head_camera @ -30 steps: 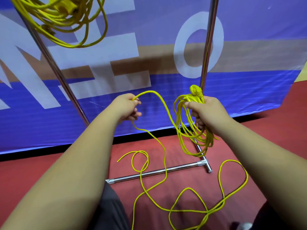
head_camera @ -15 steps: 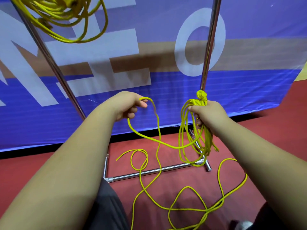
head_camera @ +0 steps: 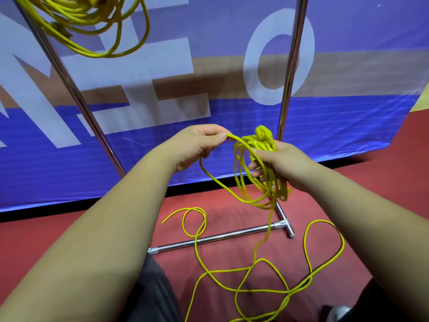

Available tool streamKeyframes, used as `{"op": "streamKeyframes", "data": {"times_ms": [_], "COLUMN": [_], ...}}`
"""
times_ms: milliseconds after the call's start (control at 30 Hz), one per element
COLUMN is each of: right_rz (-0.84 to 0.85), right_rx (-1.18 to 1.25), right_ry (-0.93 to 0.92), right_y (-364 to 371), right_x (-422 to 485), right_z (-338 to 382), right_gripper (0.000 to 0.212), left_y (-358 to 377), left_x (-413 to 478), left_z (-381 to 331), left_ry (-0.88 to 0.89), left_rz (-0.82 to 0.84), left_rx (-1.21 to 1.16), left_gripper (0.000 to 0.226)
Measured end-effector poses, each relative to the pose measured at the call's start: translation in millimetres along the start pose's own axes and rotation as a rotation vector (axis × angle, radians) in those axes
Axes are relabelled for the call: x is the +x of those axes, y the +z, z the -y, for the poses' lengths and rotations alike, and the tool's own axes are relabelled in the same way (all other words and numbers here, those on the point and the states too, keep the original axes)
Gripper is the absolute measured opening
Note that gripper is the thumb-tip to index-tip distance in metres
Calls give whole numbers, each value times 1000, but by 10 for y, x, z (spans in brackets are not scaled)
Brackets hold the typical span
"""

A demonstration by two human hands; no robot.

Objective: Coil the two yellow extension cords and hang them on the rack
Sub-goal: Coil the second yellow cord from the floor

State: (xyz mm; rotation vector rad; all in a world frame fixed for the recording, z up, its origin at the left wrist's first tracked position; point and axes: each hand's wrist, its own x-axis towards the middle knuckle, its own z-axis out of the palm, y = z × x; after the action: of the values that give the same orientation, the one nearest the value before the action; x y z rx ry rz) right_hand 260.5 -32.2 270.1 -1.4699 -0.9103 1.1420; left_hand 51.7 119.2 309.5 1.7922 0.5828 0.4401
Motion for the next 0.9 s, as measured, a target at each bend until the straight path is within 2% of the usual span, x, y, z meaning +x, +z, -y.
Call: {"op": "streamKeyframes", "data": {"times_ms": [67,200,400,533,600,700,733,767,867,900], "right_rz": [45,65,79,132,122,113,116,122,143,151], "right_rx": [72,122,132,95,91,106,119,132,131,121], "right_ry": [44,82,115,114,115,109,103,94,79,78], "right_y": [100,256,344,332,334,338,340,343,336,328], "right_x": [-42,-99,-156,-161,-164,-163,-166,-169,-175,-172], "right_z": [10,32,38,20,16,53,80,105,128,118], "right_gripper": [10,23,48,38,29,24,23,22,25,25], "left_y": [15,2,27,49,81,158,180,201,245,251], "left_x": [42,74,19,5,22,50,55,58,59,59], "left_z": [51,156,266,241,230,258,275,285,303,306], "left_ry": [4,-26,-156,-173,-160,-177,-174,-173,-162,-163], "left_rz": [-54,-105,-49,33,92,117,98,74,62,76], "left_rx": [9,86,293,403,538,649,664,678,740,752], "left_gripper": [19,20,18,30,45,88,91,86,48,43]}}
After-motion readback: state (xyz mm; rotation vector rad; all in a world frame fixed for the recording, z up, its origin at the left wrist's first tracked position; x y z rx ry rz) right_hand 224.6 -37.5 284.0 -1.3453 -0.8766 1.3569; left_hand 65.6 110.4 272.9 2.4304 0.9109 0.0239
